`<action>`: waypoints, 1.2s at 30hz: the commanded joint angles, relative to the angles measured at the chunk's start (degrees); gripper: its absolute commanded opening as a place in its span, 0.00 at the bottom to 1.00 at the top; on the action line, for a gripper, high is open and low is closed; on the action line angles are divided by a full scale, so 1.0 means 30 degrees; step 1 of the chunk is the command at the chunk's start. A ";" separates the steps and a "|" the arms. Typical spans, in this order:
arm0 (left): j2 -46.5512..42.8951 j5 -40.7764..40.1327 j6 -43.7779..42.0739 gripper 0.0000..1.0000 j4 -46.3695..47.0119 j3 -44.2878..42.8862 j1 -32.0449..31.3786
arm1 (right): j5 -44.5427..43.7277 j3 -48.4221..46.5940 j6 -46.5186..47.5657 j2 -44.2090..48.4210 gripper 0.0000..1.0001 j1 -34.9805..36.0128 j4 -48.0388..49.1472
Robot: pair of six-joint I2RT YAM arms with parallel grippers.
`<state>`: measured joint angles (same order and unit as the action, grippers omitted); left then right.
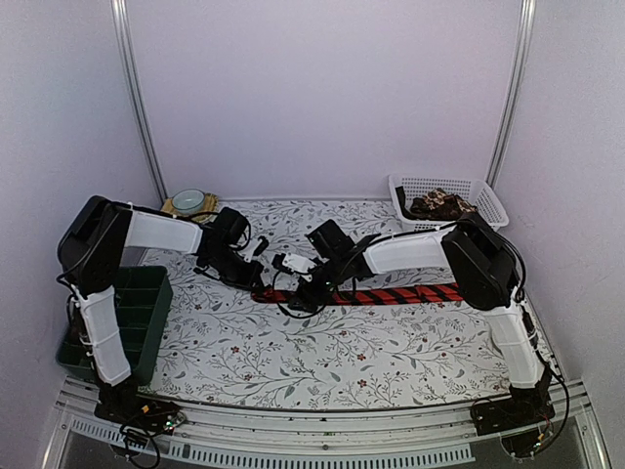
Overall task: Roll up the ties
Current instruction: Roll the tie at the center of the board.
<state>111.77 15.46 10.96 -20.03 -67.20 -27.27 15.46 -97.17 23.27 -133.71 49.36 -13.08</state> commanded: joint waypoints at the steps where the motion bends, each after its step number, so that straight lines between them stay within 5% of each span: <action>1: -0.0733 -0.1751 -0.1965 0.00 -0.3440 -0.0678 -0.0172 | 0.2421 0.1267 -0.1736 0.3069 0.85 -0.0450 -0.1320; 5: -0.1010 -0.1309 -0.2941 0.04 -0.3528 -0.1053 -0.0440 | 0.4805 0.1991 -0.3860 0.4074 0.85 -0.0890 -0.0602; 13: -0.0488 -0.0027 -0.4351 0.42 -0.4010 -0.1105 -0.0696 | 0.4517 0.3230 -0.3685 0.4762 0.85 -0.0798 0.0806; 23: -0.0402 -0.2121 -0.3016 0.46 -0.4396 -0.1237 -0.0062 | 0.3199 0.2330 -0.1059 0.3755 0.79 0.0536 0.2829; 36: -0.0882 -0.0532 -0.2003 0.45 -0.3225 -0.0725 0.0183 | 0.2907 -0.0711 -0.2945 0.1064 0.46 0.1313 0.2762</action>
<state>110.28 11.97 4.12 -31.53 -70.00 -27.07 24.18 -95.37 17.34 -127.44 53.21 -4.12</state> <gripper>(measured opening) 0.455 0.504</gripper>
